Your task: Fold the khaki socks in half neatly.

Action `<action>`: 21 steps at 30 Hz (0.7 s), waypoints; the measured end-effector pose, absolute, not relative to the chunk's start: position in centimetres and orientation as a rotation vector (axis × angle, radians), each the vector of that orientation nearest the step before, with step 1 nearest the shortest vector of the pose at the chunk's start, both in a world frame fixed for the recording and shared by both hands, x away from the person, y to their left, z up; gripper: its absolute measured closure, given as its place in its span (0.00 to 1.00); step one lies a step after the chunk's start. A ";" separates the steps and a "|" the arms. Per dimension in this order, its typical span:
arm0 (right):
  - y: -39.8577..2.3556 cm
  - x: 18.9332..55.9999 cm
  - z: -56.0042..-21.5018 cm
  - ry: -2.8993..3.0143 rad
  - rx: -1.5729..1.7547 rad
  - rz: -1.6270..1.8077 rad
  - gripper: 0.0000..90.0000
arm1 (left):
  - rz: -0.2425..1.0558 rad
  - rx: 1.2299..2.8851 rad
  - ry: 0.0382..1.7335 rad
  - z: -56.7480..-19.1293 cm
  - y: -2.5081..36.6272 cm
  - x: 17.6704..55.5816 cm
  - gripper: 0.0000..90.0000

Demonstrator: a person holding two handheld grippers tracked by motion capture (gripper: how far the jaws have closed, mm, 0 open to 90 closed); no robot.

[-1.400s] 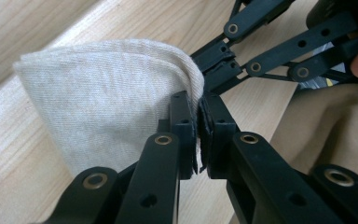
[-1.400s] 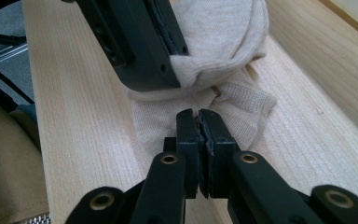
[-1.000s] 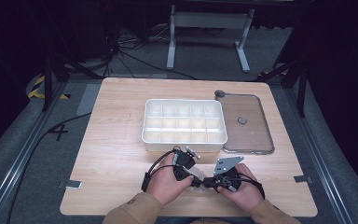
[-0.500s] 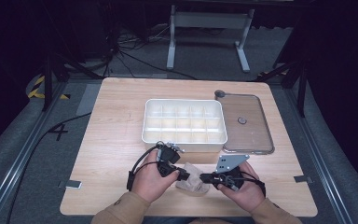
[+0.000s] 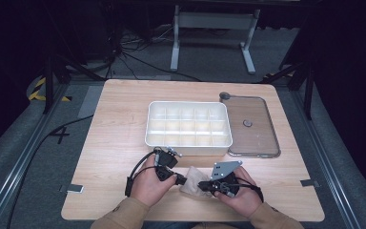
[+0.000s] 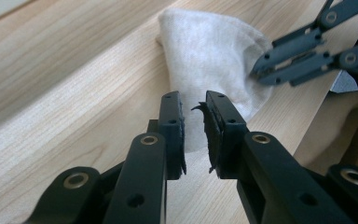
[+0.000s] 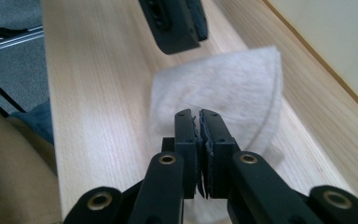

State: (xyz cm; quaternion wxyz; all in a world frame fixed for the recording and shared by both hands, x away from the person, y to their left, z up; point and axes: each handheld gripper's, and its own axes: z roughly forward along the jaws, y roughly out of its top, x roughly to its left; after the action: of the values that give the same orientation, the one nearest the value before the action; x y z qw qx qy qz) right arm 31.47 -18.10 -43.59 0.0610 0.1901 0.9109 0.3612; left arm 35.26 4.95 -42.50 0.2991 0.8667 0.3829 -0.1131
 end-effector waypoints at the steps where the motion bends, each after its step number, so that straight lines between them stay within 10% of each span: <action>1: -18.2 31.5 -43.6 2.762 0.581 1.094 0.96 | -0.305 2.302 1.018 -42.6 4.9 35.3 0.86; 21: -20.2 32.4 -44.5 2.763 0.668 1.044 0.97 | -0.283 2.297 0.890 -41.4 3.4 34.7 0.89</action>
State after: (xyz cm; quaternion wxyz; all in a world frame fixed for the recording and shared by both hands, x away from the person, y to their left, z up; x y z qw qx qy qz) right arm 32.35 -20.17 -44.49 0.0568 0.2204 0.9109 0.3441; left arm 34.73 3.39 -41.44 0.3249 0.8761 0.3396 -0.1078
